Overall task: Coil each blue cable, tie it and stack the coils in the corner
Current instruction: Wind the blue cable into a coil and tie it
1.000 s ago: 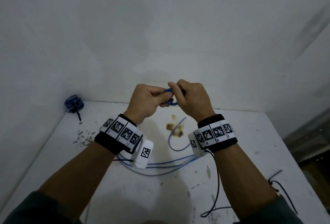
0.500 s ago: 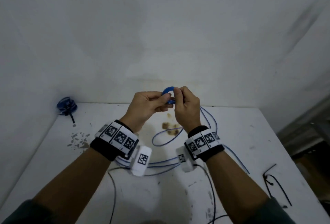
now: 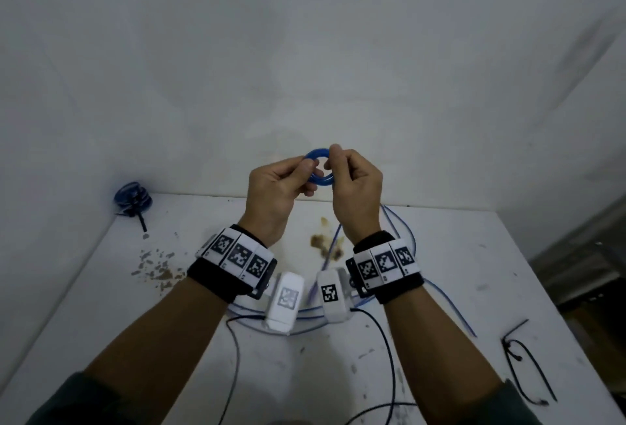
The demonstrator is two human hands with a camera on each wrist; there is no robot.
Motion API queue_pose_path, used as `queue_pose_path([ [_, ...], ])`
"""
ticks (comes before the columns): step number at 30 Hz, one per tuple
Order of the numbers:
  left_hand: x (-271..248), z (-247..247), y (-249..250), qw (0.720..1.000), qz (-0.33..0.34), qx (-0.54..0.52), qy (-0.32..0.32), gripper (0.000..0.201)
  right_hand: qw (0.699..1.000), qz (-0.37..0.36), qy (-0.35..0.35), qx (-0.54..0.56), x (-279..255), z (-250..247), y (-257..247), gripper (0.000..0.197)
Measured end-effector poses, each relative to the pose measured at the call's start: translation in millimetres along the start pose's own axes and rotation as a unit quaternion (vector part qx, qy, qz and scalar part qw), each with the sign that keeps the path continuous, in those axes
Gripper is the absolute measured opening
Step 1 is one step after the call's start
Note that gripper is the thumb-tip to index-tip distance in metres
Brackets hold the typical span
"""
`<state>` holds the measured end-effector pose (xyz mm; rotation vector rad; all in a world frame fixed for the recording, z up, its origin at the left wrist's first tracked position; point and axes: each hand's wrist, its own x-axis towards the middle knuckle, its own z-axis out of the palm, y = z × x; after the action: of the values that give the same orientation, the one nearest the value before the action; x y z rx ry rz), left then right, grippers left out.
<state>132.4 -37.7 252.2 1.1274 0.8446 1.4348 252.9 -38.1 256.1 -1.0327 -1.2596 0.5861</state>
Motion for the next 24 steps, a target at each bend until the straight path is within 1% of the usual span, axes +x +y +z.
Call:
queue_pose_path([
  [1, 0.1, -4.2, 0.1, 1.000, -0.021, 0.001, -0.023, 0.014, 1.000, -0.011, -0.013, -0.013, 1.1, -4.0, 0.8, 0.031],
  [3, 5.3, -15.6, 5.9, 0.993, -0.034, 0.072, -0.089, 0.015, 0.997, -0.032, -0.059, -0.047, 6.6, -14.0, 0.4, 0.028],
  [5, 12.0, -22.3, 15.2, 0.977, -0.012, 0.161, -0.139, 0.016, 0.988, -0.059, -0.113, -0.092, 14.7, -22.3, -1.6, 0.025],
  [6, 15.2, -22.6, 19.4, 0.972, 0.007, 0.185, -0.143, 0.014, 0.982, -0.073, -0.134, -0.111, 18.7, -23.7, -3.0, 0.026],
  [7, 17.3, -21.1, 21.8, 0.972, 0.026, 0.192, -0.131, 0.013, 0.979, -0.080, -0.147, -0.118, 21.5, -23.7, -4.7, 0.027],
  [9, 17.2, -14.0, 21.5, 0.982, 0.046, 0.160, -0.086, 0.012, 0.983, -0.075, -0.144, -0.088, 22.1, -20.3, -8.6, 0.029],
  [11, 14.0, -4.9, 15.6, 0.994, 0.036, 0.087, -0.047, 0.012, 0.992, -0.056, -0.108, -0.041, 16.4, -14.3, -8.6, 0.031],
  [13, 9.5, 2.8, 8.1, 0.999, 0.023, 0.034, -0.002, 0.011, 0.998, -0.029, -0.061, -0.003, 9.2, -7.8, -3.0, 0.036],
  [15, 5.9, 8.2, 3.1, 0.999, 0.020, 0.018, 0.037, 0.011, 0.999, 0.000, -0.025, 0.026, 3.0, -1.2, 3.0, 0.041],
  [16, 4.5, 9.7, 0.7, 0.999, 0.023, 0.016, 0.045, 0.011, 1.000, 0.002, -0.012, 0.025, 0.8, 1.3, 3.9, 0.040],
  [18, 2.0, 9.3, -0.6, 0.999, 0.021, 0.011, 0.039, 0.012, 1.000, -0.021, 0.006, -0.003, -0.6, 4.3, 2.5, 0.035],
  [20, 3.0, 4.4, 2.5, 0.999, 0.005, 0.036, 0.004, 0.013, 0.998, -0.046, 0.004, -0.035, 2.1, 1.3, 2.6, 0.032],
  [22, 7.5, -6.3, 8.5, 0.992, 0.004, 0.119, -0.040, 0.015, 0.993, -0.079, -0.046, -0.079, 9.3, -7.7, 4.6, 0.033],
  [24, 12.4, -17.0, 14.7, 0.978, 0.010, 0.192, -0.079, 0.017, 0.977, -0.105, -0.115, -0.145, 17.7, -17.4, 5.6, 0.032],
])
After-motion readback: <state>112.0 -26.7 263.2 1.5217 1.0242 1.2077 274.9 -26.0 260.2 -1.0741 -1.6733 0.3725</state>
